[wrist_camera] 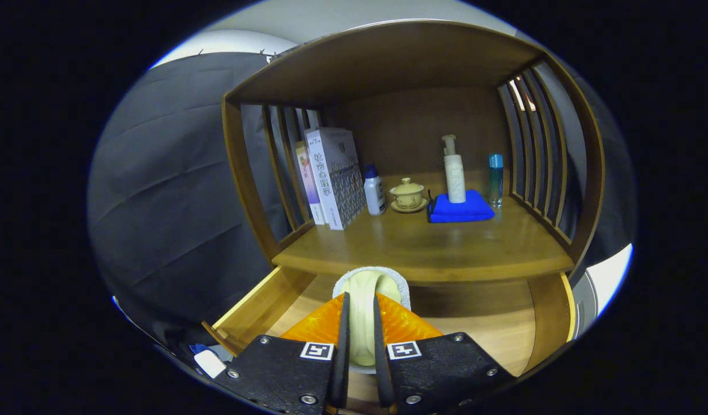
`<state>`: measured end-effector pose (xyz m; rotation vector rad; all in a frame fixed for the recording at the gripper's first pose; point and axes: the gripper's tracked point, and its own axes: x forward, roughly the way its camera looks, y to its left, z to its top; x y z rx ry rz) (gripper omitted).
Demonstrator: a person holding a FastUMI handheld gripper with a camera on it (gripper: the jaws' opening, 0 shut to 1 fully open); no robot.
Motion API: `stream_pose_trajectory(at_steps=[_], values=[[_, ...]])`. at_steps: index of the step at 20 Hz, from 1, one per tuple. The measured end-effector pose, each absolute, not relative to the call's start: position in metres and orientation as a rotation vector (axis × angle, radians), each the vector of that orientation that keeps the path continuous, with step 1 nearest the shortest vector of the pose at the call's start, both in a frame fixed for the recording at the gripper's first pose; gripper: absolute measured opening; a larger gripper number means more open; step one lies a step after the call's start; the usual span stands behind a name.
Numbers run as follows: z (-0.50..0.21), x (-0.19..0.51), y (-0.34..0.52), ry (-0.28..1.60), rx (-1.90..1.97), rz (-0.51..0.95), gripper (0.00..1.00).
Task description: Pull open the drawer, take out the items inside it, and place them on the countertop above the cabinet.
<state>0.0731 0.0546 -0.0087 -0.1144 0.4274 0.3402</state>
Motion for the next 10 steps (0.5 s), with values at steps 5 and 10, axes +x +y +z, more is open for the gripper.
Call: stream_pose_trajectory(at_steps=[5,10], values=[[0.017,0.099,0.061,0.363,-0.135,0.312,0.2],[0.041,0.154,0.041,0.259,-0.173,0.198,0.2]])
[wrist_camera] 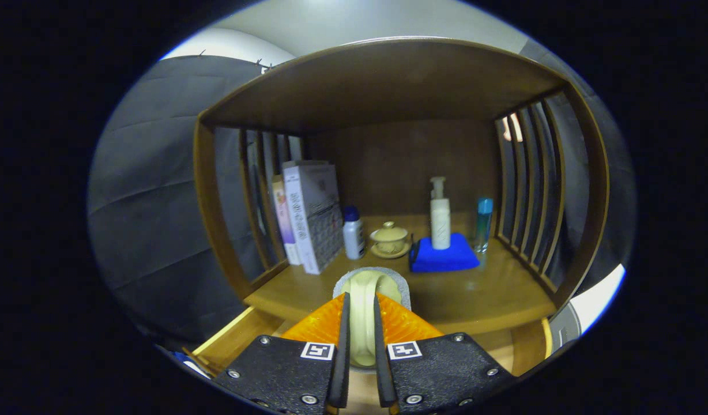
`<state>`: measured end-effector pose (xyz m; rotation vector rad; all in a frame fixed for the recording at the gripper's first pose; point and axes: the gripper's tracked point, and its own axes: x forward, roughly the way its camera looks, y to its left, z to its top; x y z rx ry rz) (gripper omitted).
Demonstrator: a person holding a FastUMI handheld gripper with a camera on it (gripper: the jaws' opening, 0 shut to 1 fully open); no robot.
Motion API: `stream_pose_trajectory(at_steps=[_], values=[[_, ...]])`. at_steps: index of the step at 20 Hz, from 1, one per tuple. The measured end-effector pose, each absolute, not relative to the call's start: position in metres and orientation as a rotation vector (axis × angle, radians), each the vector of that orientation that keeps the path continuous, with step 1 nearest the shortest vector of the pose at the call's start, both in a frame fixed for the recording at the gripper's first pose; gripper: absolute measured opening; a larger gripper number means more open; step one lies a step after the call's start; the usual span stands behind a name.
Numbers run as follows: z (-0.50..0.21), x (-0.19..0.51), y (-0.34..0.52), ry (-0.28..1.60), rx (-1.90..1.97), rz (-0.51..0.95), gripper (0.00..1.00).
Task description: Pull open the drawer, take out the items inside it, and place them on the countertop above the cabinet.
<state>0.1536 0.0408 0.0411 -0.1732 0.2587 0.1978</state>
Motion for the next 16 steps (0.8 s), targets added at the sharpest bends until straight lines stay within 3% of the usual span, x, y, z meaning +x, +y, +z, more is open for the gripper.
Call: stream_pose_trajectory(at_steps=[14,16], values=[[0.013,0.236,0.032,0.256,-0.097,0.09,0.23],[0.01,0.241,0.028,0.256,-0.098,0.069,0.43]])
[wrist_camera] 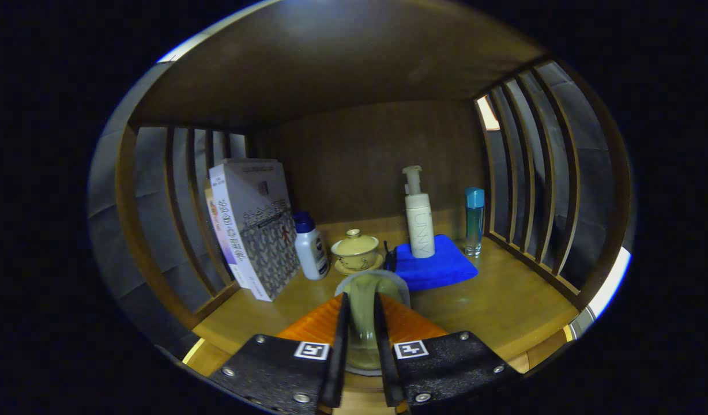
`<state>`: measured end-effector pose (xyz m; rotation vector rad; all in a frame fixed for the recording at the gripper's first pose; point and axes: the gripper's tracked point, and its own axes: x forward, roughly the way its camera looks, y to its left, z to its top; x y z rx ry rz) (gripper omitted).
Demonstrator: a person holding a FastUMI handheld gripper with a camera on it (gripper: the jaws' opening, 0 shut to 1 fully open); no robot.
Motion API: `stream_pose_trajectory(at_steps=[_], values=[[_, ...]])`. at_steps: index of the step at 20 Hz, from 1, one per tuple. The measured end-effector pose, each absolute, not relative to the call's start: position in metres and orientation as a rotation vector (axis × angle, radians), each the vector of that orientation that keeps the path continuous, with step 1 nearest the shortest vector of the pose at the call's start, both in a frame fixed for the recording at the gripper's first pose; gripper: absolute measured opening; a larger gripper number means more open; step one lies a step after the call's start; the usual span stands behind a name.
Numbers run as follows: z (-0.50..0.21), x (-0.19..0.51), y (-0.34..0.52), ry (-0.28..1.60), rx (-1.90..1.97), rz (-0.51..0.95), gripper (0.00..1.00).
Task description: Pull open the drawer, take out the items inside it, and place them on the countertop above the cabinet.
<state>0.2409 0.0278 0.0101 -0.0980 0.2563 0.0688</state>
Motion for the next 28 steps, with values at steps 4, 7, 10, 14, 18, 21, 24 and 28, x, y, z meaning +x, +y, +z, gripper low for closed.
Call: stream_pose_trajectory(at_steps=[4,7,10,14,18,21,24,28], values=[[0.016,0.235,0.02,0.218,-0.136,0.029,0.85],[0.03,0.215,0.022,0.167,-0.141,0.035,0.95],[0.046,0.186,0.022,0.112,-0.16,0.03,0.95],[0.057,0.138,0.034,0.057,-0.199,0.082,0.95],[0.054,0.092,0.035,0.017,-0.206,0.093,0.95],[0.044,0.067,0.033,0.019,-0.193,0.099,0.94],[0.029,0.047,0.03,0.031,-0.186,0.094,0.94],[0.006,0.015,0.025,0.03,-0.184,0.079,0.95]])
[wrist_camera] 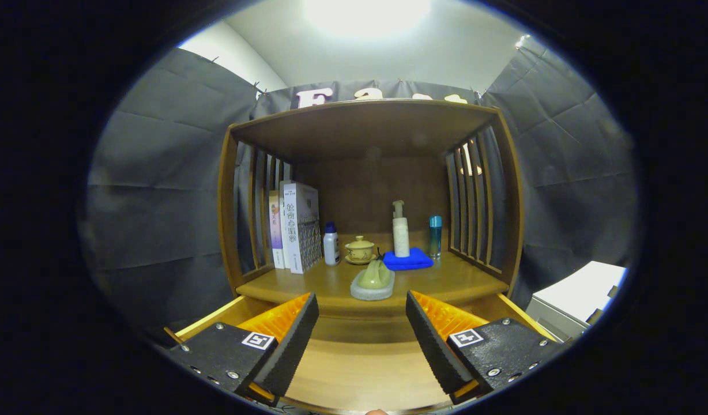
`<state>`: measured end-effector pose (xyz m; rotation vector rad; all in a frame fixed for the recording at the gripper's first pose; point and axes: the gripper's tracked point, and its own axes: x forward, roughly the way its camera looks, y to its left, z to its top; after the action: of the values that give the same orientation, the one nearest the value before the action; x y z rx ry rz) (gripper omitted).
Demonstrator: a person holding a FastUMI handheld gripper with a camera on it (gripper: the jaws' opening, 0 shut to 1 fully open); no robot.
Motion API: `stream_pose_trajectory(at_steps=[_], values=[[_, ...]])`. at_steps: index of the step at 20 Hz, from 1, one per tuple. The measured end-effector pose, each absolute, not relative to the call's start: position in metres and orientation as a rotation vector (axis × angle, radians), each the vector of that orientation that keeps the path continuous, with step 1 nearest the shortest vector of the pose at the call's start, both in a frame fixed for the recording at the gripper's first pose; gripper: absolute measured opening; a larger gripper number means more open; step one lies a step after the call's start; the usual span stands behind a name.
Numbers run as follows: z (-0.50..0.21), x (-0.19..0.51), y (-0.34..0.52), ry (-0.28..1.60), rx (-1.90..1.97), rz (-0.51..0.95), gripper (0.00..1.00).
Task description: Pull open the drawer, take out the items inside it, and place them on the countertop above the cabinet.
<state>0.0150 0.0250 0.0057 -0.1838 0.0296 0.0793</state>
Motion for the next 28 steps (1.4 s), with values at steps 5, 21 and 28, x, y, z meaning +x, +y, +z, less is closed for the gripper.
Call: stream_pose_trajectory(at_steps=[5,21,28], values=[[-0.021,-0.026,0.026,0.036,-0.163,0.077,0.94],[-0.131,-0.107,0.041,0.144,-0.265,0.169,0.94],[-0.168,-0.094,0.021,0.236,-0.261,0.119,0.96]])
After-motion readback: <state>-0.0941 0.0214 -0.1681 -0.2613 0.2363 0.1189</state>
